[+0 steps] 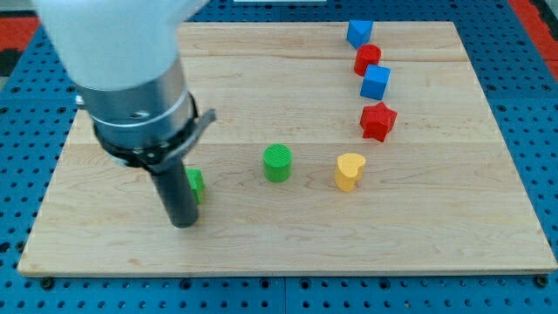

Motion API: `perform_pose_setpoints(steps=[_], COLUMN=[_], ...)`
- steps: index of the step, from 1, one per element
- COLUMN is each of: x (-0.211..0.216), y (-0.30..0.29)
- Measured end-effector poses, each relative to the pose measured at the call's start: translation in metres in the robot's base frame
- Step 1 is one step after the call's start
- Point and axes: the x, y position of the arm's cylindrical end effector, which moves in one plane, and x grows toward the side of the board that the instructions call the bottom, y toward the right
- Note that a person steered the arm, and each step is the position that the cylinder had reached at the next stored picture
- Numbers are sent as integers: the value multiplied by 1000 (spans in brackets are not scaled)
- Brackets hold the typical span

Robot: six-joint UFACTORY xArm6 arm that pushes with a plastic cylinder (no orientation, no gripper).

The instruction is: Push the yellow hexagon horizontally to the green star

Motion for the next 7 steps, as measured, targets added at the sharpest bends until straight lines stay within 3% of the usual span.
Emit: perform_pose_setpoints(steps=[2, 3, 4, 5, 6, 7], x=[-45, -24, -28, -67, -144, -157], y=[0, -3, -74, -159, -169, -113])
